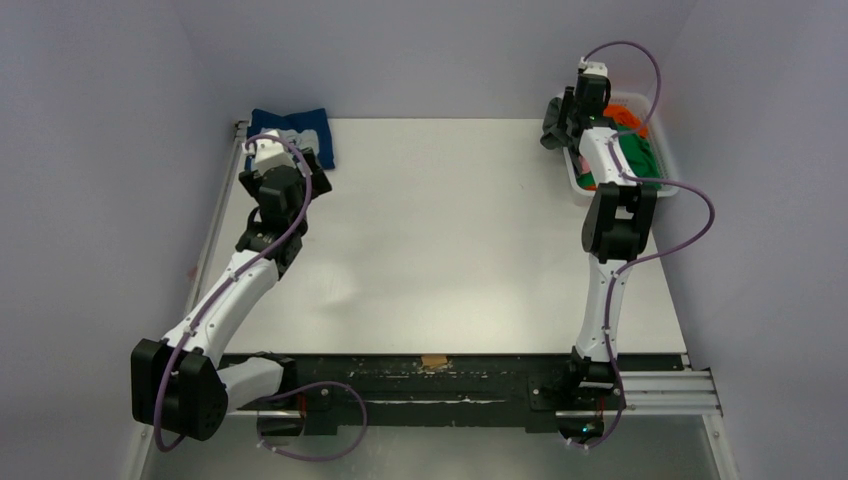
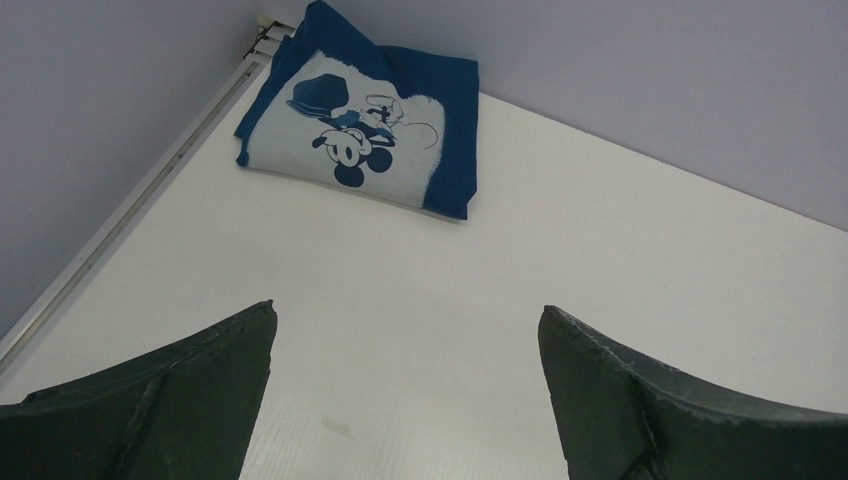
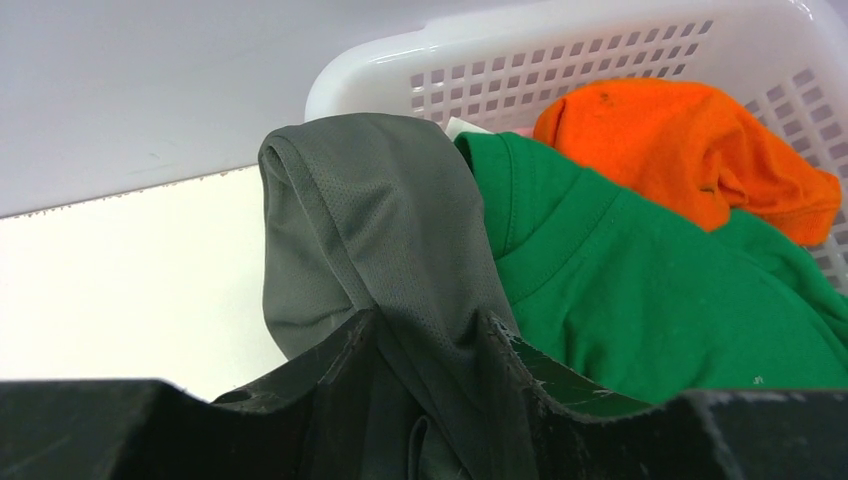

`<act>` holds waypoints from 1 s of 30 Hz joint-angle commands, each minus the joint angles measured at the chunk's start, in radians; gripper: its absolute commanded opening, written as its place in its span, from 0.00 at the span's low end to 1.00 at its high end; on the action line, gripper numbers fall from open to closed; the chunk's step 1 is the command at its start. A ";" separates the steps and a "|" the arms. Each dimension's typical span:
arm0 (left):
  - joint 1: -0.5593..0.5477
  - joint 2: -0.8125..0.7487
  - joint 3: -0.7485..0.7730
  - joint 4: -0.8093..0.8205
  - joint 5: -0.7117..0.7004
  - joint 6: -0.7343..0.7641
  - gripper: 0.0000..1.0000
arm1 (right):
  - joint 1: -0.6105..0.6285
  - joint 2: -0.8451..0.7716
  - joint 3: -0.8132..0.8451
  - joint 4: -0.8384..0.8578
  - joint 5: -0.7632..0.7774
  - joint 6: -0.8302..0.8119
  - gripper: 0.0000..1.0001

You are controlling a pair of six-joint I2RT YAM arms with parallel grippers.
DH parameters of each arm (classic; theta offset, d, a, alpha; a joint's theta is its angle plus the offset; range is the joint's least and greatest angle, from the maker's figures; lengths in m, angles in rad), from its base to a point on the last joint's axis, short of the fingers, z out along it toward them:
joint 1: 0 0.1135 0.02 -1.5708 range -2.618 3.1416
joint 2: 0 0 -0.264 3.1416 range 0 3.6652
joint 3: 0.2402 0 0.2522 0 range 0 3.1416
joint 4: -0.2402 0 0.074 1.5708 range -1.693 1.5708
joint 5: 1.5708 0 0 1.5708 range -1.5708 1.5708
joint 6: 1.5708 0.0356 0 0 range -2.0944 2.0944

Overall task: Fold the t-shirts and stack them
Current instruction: Grab crumpled tshirt from bin with the right arm

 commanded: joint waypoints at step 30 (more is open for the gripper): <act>0.004 -0.049 0.014 0.043 -0.028 -0.014 1.00 | -0.007 -0.338 -0.168 0.216 -0.123 0.159 0.00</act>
